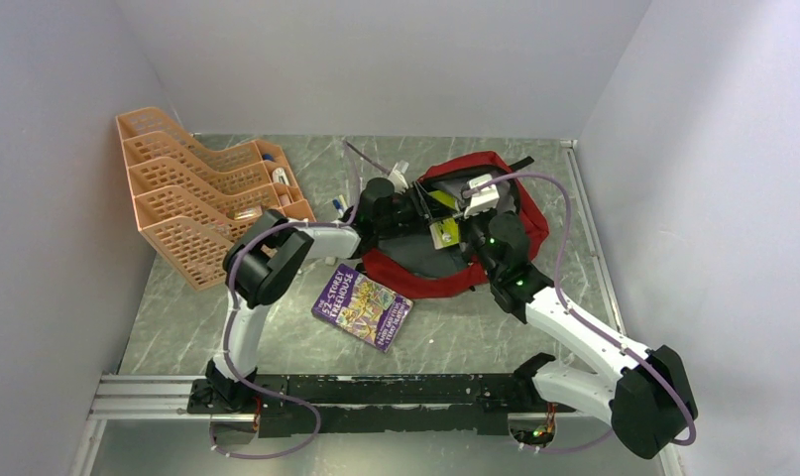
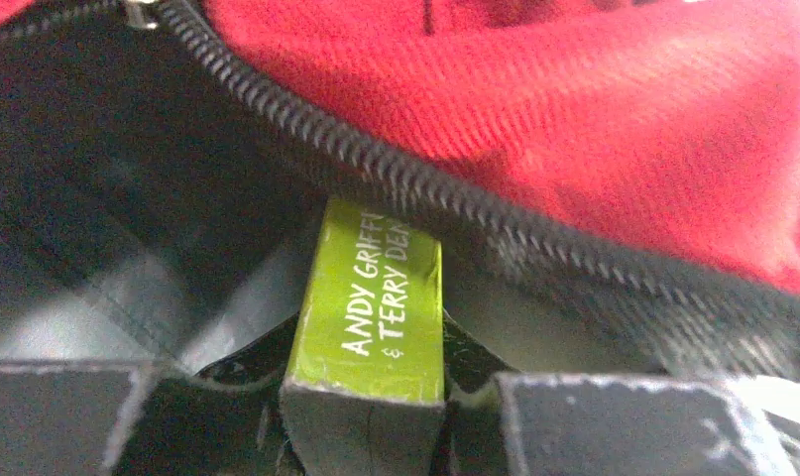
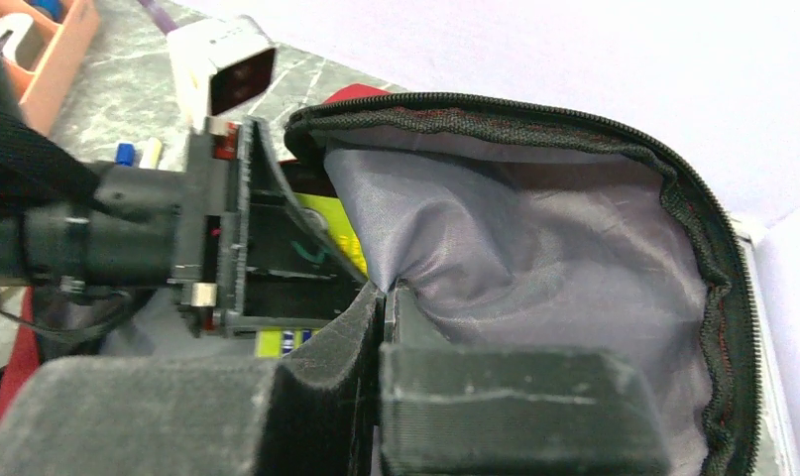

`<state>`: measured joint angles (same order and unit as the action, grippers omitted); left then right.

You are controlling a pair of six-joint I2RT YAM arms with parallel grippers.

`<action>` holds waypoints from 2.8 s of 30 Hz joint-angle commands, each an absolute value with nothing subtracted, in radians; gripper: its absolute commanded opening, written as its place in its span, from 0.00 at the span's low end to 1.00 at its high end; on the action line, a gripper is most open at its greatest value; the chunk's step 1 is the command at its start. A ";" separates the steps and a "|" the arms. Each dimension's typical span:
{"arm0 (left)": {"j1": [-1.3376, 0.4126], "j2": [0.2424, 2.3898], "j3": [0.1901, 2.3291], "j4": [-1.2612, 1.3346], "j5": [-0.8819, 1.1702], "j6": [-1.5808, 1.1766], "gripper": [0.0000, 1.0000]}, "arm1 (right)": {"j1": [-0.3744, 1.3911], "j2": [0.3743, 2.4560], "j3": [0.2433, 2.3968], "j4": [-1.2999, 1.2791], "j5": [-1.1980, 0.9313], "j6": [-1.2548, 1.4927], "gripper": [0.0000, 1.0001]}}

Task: Pack the student bag
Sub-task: Place the book in the student bag.

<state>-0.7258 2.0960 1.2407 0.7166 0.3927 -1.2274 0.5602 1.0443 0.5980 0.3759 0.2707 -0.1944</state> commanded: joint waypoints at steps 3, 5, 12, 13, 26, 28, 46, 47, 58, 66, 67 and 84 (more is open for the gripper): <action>-0.762 2.165 1.365 0.906 0.274 -1.288 0.05 | 0.563 1.036 0.628 0.439 0.181 -0.110 0.00; -0.766 2.205 1.393 0.942 0.243 -1.313 0.05 | 0.565 1.043 0.641 0.423 0.167 -0.080 0.00; -0.797 2.334 1.555 0.890 0.197 -1.298 0.05 | 0.565 1.045 0.662 0.379 0.146 -0.002 0.00; -0.800 2.357 1.575 0.877 0.198 -1.291 0.05 | 0.565 1.046 0.666 0.371 0.144 0.012 0.00; -0.809 2.392 1.602 0.789 0.306 -1.256 0.91 | 0.565 1.063 0.644 0.340 0.332 0.008 0.05; -0.806 2.365 1.578 0.764 0.324 -1.239 0.98 | 0.565 1.066 0.640 0.336 0.363 -0.019 0.06; -0.701 1.878 1.235 0.316 0.380 -0.955 0.97 | 0.553 1.097 0.620 0.349 0.536 -0.046 0.08; -0.696 1.870 1.220 0.310 0.383 -0.942 0.91 | 0.551 1.097 0.620 0.351 0.536 -0.046 0.08; -0.693 1.988 1.181 0.405 0.465 -0.979 0.70 | 0.550 1.094 0.627 0.321 0.517 -0.013 0.07; -0.693 2.035 1.192 0.490 0.482 -1.022 0.23 | 0.551 1.103 0.628 0.307 0.503 -0.002 0.07; -0.693 2.045 1.199 0.507 0.491 -1.030 0.17 | 0.551 1.104 0.628 0.306 0.503 -0.002 0.07; -0.745 2.244 1.485 0.504 0.514 -1.044 0.13 | 0.551 1.099 0.633 0.285 0.498 -0.003 0.06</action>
<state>-0.7547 2.2730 1.4921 0.5007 0.5026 -1.0595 0.5552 1.1099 0.6197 0.2676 0.4847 -0.0120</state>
